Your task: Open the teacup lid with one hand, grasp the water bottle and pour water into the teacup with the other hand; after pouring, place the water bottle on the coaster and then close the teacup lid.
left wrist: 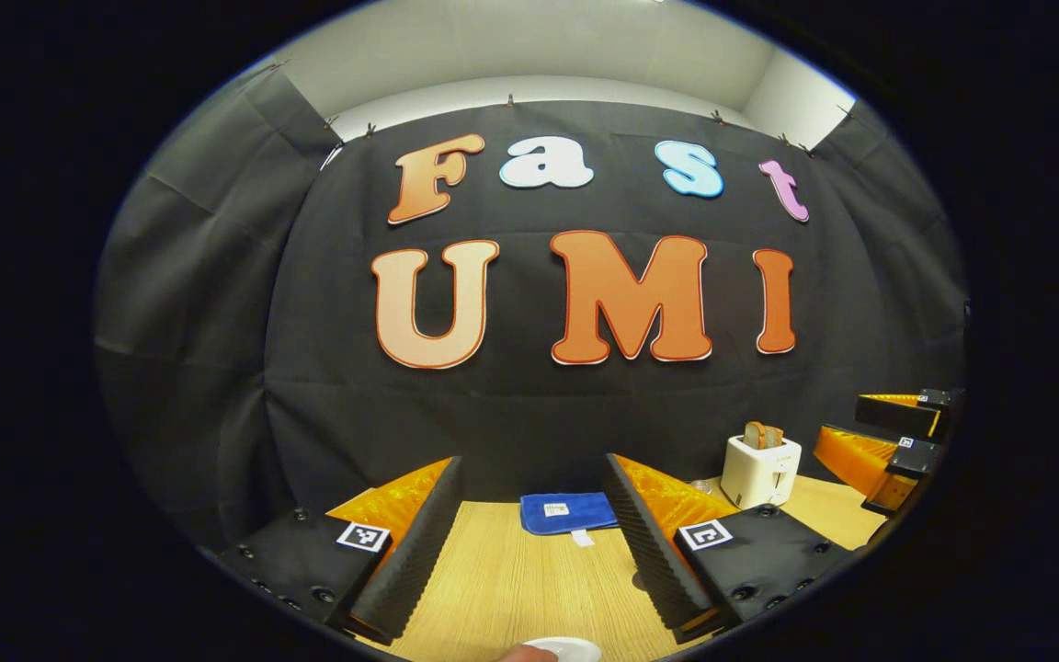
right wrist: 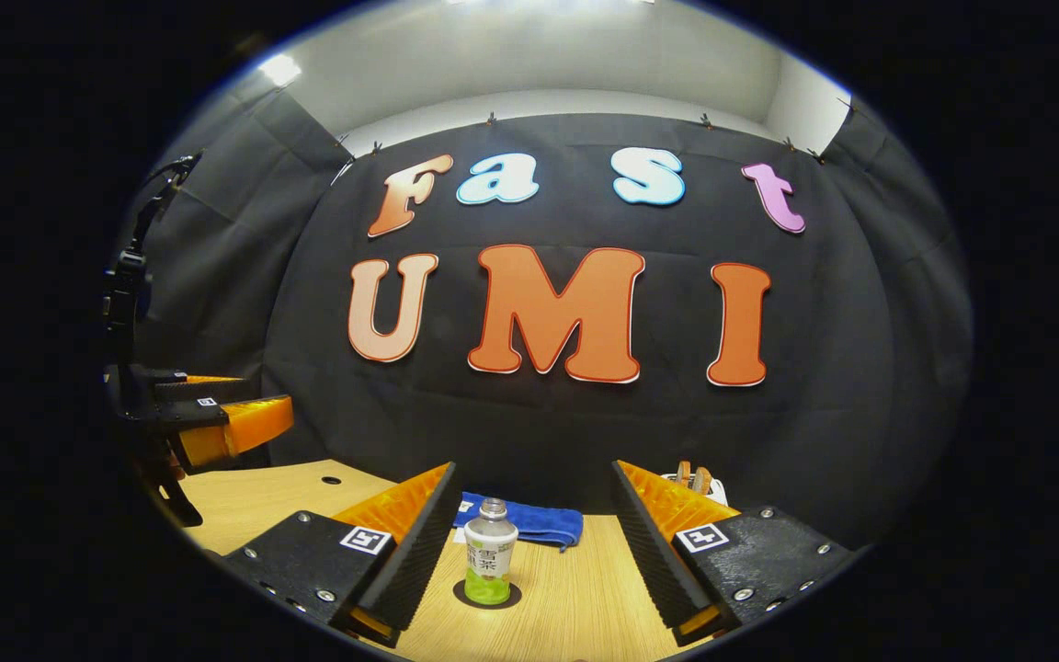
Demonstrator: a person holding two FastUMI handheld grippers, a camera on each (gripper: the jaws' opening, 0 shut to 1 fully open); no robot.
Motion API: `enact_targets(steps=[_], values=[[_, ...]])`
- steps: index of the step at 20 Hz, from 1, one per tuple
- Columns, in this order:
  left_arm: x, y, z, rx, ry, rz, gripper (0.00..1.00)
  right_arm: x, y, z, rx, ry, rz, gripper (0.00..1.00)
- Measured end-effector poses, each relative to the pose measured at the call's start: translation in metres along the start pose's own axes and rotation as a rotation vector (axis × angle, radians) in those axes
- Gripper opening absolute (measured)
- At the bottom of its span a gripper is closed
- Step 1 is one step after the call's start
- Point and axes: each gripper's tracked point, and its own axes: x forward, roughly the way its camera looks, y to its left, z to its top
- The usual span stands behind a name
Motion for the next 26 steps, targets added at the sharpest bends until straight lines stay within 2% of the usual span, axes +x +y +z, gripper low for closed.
enact_targets(steps=[2, 3, 5, 12, 13, 15, 16, 17, 26], values=[[0.001, 0.001, 0.001, 0.003, -0.002, 0.003, 0.98, 0.0, 0.001, 0.001, 0.001, -0.001, 0.001, 0.97], [0.001, 0.001, 0.002, 0.003, -0.006, 0.005, 0.95, 0.0, 0.001, 0.002, 0.003, -0.003, 0.001, 0.97], [0.001, 0.002, 0.001, 0.003, -0.011, 0.008, 0.98, -0.001, 0.0, 0.001, 0.006, -0.004, 0.001, 0.97], [0.001, 0.003, 0.007, -0.003, -0.032, 0.018, 0.98, 0.0, 0.001, 0.003, -0.002, -0.006, 0.004, 0.98], [0.001, 0.003, 0.007, -0.003, -0.033, 0.018, 0.95, -0.001, 0.001, 0.003, -0.003, -0.005, 0.005, 0.98], [0.0, 0.004, 0.007, -0.007, -0.03, 0.019, 0.98, 0.0, 0.003, 0.002, -0.002, 0.001, 0.009, 0.98], [0.0, 0.005, 0.005, -0.009, -0.028, 0.024, 0.95, 0.0, 0.003, 0.002, -0.002, 0.003, 0.01, 0.98], [-0.001, 0.006, 0.004, -0.011, -0.026, 0.026, 0.98, -0.001, 0.004, 0.001, -0.003, 0.003, 0.012, 0.98], [0.001, 0.012, 0.0, -0.017, -0.022, 0.041, 0.98, 0.001, 0.008, 0.0, -0.013, 0.005, 0.023, 0.98]])
